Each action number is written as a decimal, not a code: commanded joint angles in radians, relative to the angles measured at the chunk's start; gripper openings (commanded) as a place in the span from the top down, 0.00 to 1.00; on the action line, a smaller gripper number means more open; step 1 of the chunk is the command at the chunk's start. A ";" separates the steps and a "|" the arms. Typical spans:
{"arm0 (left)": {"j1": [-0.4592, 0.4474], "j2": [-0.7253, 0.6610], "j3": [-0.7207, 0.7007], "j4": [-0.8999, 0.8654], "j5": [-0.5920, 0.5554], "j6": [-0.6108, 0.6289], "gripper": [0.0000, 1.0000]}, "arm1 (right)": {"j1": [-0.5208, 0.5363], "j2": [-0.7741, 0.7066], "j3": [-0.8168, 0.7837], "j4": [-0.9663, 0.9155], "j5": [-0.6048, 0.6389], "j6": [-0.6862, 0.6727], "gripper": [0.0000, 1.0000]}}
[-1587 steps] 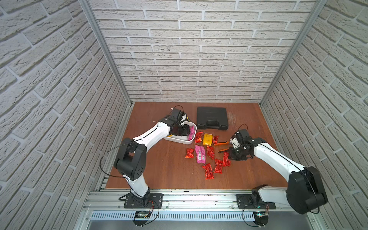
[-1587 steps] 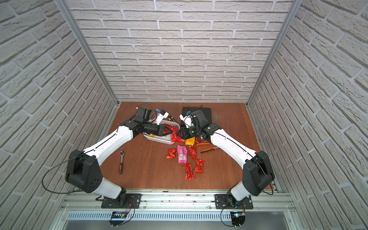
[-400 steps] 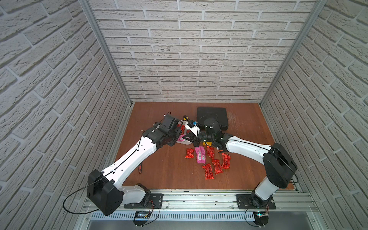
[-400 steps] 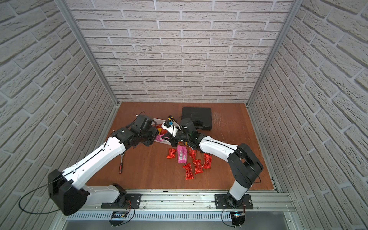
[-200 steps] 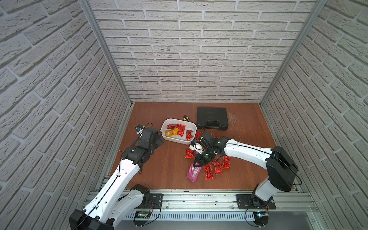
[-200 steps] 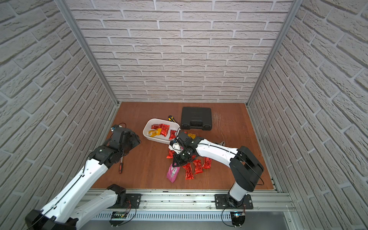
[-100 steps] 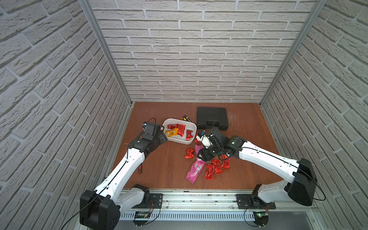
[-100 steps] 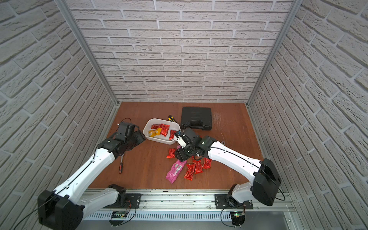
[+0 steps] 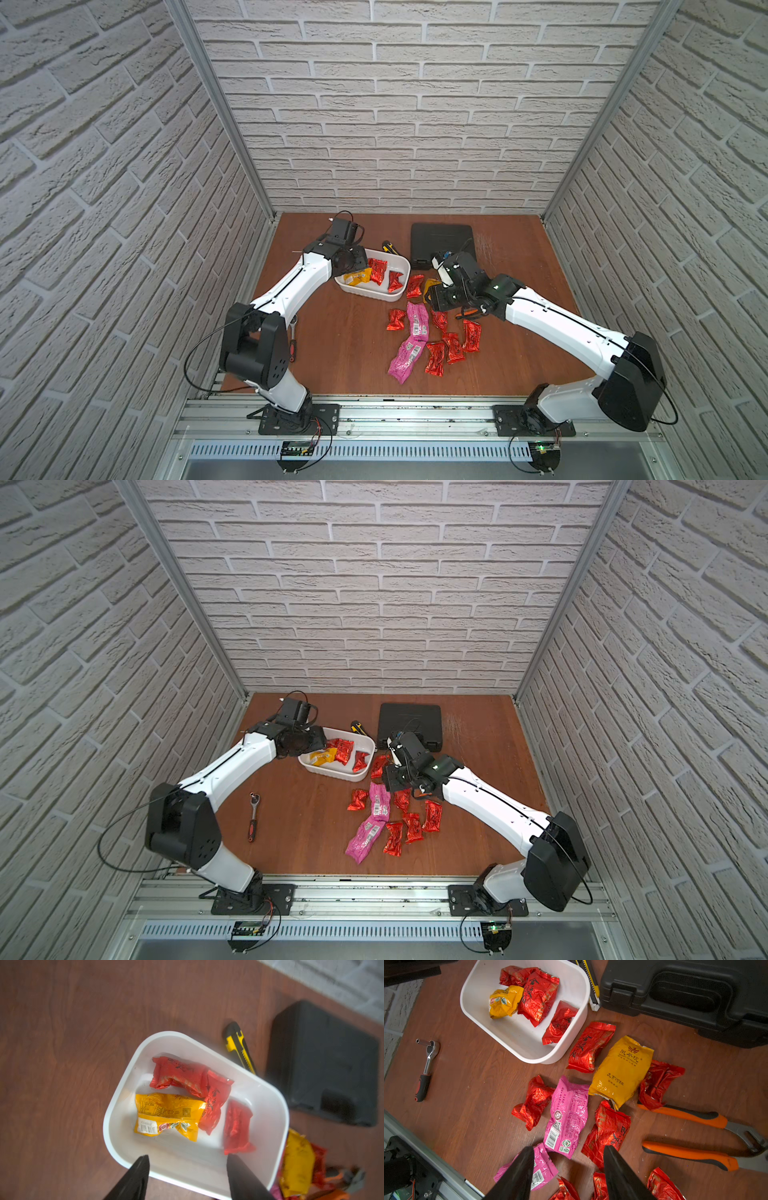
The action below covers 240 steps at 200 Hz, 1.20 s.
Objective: Take the tea bags out of the storage box
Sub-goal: Place the tea bag at the center of the board, then pick up the tea bag from the storage box.
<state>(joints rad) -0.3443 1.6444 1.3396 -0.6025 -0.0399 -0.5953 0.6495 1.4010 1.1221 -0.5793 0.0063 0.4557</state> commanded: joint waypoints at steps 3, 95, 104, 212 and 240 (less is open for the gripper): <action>-0.010 0.075 0.091 -0.167 0.010 0.340 0.37 | -0.026 -0.021 -0.013 0.037 -0.005 0.028 0.41; -0.010 0.263 0.214 -0.282 -0.039 0.686 0.50 | -0.092 -0.009 -0.011 0.037 -0.043 0.020 0.41; -0.009 0.278 0.228 -0.277 -0.050 0.687 0.50 | -0.093 -0.006 -0.004 0.032 -0.047 0.016 0.41; -0.012 0.410 0.357 -0.350 -0.014 0.745 0.54 | -0.119 -0.048 -0.033 0.027 -0.043 0.017 0.41; -0.012 0.412 0.368 -0.361 0.021 0.740 0.47 | -0.123 -0.068 -0.050 0.028 -0.039 0.025 0.41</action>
<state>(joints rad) -0.3500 2.0377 1.6833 -0.9173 -0.0715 0.1371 0.5343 1.3792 1.0946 -0.5659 -0.0448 0.4725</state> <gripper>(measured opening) 0.511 0.585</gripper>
